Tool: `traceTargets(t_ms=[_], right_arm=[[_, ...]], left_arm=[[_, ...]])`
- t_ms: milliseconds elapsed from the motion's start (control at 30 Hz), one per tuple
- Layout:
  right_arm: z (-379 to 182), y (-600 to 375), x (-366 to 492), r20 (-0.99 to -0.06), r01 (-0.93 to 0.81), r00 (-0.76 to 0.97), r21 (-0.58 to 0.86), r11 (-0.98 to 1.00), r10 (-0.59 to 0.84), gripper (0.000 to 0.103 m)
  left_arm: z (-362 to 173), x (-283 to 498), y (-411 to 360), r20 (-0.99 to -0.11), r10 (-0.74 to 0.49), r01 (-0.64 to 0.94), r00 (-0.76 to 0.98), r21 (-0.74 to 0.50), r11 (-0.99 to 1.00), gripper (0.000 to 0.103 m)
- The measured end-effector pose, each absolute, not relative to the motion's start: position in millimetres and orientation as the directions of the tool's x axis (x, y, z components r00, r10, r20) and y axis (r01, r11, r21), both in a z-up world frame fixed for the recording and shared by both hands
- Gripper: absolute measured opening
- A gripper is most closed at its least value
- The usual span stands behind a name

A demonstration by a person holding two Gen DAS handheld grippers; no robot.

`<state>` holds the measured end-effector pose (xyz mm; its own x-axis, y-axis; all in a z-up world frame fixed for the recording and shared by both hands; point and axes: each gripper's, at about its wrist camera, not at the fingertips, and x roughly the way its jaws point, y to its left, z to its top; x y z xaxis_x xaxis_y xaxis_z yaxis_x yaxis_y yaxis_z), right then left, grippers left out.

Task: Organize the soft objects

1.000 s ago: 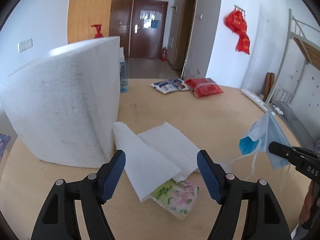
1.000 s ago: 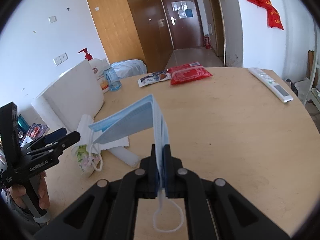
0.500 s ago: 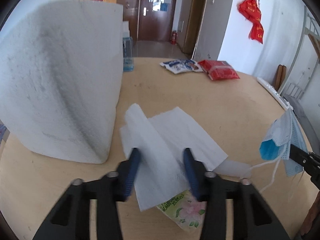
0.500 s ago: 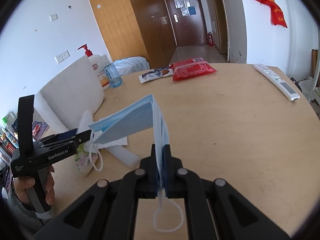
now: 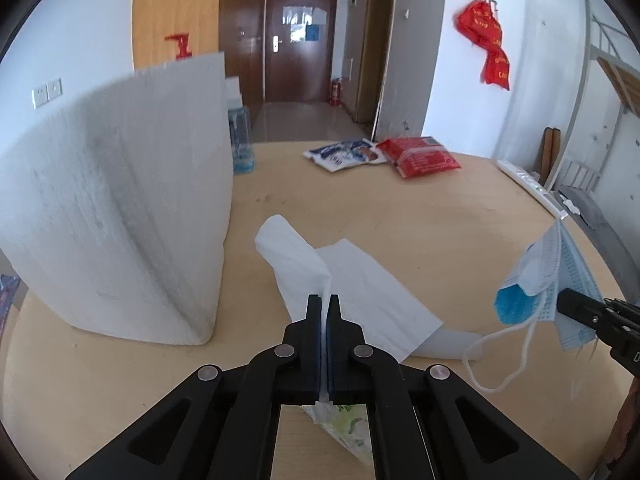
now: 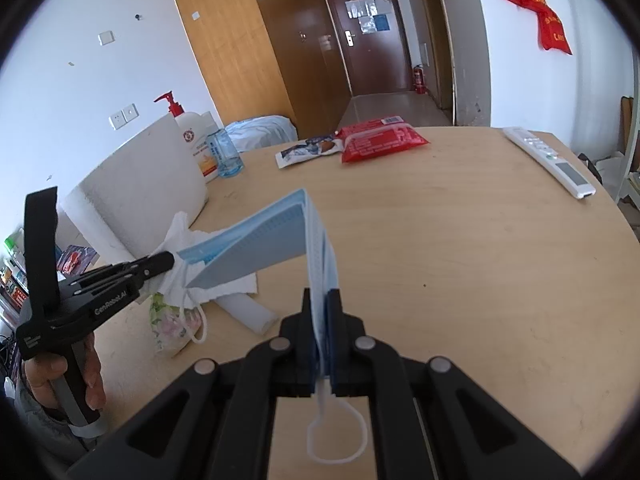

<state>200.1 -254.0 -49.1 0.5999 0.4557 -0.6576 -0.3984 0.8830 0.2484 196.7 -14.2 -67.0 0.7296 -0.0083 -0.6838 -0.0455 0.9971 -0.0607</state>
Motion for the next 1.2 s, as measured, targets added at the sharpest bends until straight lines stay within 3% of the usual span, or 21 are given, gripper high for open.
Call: traceTargets(t_ms=[400,833,1200], right_arm=[[-31.5,-258.7,181.4,-0.627,-0.400,0.632,0.238,0.885,0.454,0.006],[-0.6,-254.3,140.4,-0.560,-0.435,0.677,0.219,0.873,0.478,0.006],[22.0,-241.2,102.5,-0.496,-0.484,0.699,0.201,0.852,0.515,0.006]], left_arm=[[-24.8,161.6,-19.7,-0.595,-0.026,-0.012,0.803,-0.059,0.998,0.001],[27.5,90.8,-16.5,-0.440,-0.040,0.015,0.897,-0.059,0.998,0.001],[52.5,29.9,-1.0,-0.352,0.008,-0.022,0.936,-0.034,0.999,0.001]])
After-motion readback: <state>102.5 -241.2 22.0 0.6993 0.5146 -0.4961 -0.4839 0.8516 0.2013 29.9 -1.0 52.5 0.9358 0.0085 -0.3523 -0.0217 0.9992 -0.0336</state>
